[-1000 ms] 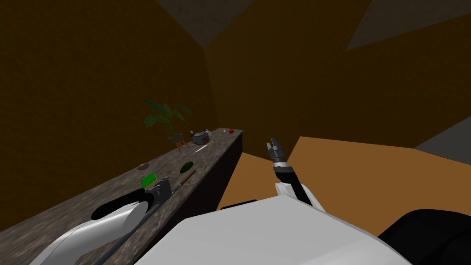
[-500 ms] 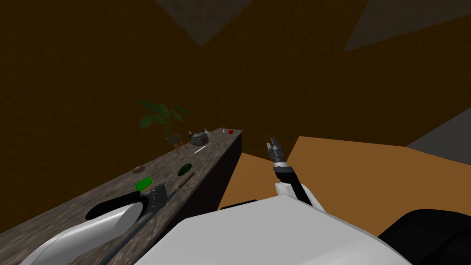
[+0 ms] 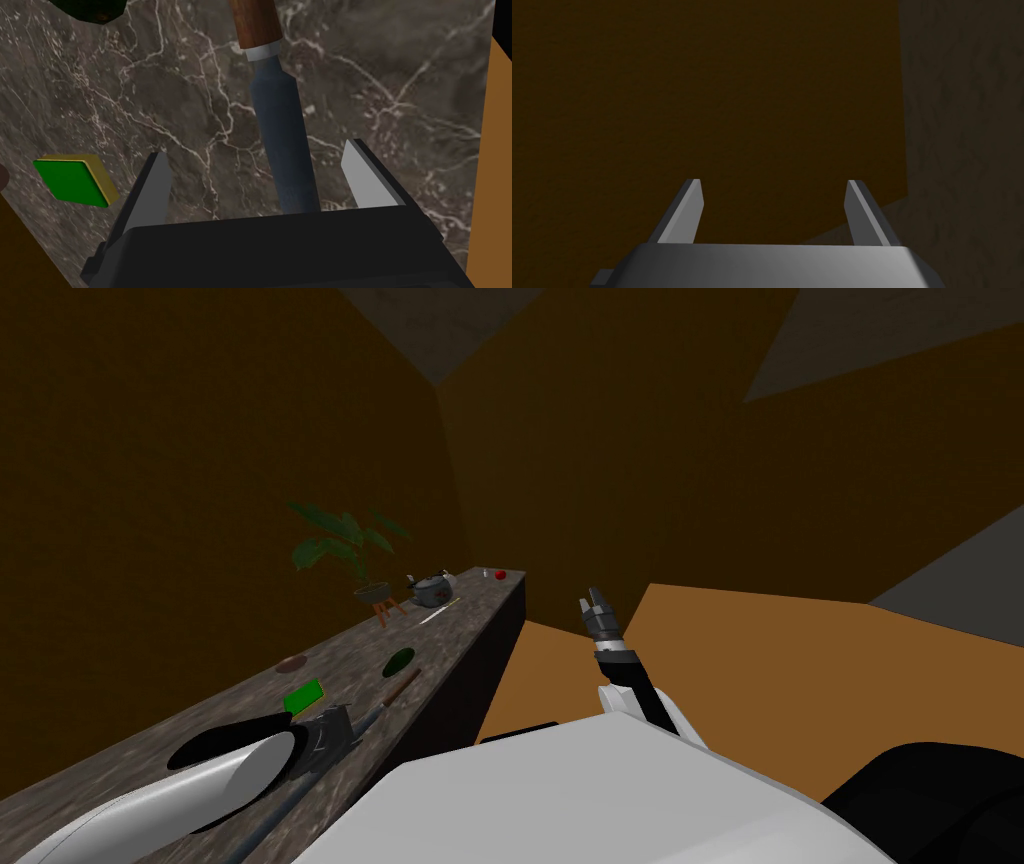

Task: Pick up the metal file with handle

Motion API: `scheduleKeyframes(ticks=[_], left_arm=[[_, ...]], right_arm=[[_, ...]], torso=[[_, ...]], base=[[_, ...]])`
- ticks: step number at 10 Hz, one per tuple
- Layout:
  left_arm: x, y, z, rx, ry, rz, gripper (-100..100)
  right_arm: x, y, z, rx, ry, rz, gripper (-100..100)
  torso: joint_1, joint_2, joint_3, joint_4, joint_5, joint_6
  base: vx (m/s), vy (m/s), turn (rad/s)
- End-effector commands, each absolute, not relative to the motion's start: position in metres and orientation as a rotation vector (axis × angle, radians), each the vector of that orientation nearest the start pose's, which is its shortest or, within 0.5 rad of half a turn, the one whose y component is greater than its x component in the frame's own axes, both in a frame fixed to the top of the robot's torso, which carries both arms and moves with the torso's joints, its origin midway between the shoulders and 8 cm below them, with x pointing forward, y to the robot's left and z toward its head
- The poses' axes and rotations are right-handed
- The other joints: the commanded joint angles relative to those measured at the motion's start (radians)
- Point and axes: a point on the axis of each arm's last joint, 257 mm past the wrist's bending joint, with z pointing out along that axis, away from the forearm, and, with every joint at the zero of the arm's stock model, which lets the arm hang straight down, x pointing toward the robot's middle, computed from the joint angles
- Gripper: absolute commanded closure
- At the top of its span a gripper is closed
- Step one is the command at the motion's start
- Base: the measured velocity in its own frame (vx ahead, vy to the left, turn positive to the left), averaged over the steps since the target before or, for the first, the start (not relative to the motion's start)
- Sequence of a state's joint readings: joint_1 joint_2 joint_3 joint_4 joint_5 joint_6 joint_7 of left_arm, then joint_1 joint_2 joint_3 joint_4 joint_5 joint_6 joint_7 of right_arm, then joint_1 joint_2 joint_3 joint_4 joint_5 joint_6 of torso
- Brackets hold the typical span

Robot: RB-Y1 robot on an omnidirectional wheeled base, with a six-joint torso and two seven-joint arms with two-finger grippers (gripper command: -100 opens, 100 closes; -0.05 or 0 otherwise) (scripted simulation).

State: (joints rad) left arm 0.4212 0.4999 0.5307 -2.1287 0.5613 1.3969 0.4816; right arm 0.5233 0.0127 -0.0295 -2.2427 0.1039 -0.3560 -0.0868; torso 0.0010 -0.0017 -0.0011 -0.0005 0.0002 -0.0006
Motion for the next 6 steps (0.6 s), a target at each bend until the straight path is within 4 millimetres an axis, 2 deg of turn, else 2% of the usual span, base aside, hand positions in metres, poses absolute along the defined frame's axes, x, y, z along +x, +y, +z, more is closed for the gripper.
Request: scheduleKeyframes(ticks=[1,4,5,6], left_arm=[[0.247,0.512,-0.308,-2.542,1.024,-0.405,-100],[0.231,0.512,-0.314,-2.615,0.992,-0.357,-100],[0.220,0.513,-0.317,-2.670,0.957,-0.326,-100],[0.219,0.513,-0.317,-2.675,0.958,-0.320,-100]], right_arm=[[0.369,-0.292,-0.031,0.806,0.767,1.220,0],[0.369,-0.292,-0.031,0.806,0.767,1.220,0],[0.369,-0.292,-0.031,0.806,0.767,1.220,0],[0.369,-0.292,-0.031,0.806,0.767,1.220,0]], torso=[[0.000,0.000,0.000,0.000,0.000,0.000],[0.000,0.001,0.000,0.000,0.000,0.000],[0.000,0.000,0.000,0.000,0.000,0.000],[0.000,0.000,0.000,0.000,0.000,0.000]], base=[[0.032,0.021,-0.042],[0.026,0.023,-0.024],[0.035,0.025,-0.034],[0.025,0.020,-0.021]])
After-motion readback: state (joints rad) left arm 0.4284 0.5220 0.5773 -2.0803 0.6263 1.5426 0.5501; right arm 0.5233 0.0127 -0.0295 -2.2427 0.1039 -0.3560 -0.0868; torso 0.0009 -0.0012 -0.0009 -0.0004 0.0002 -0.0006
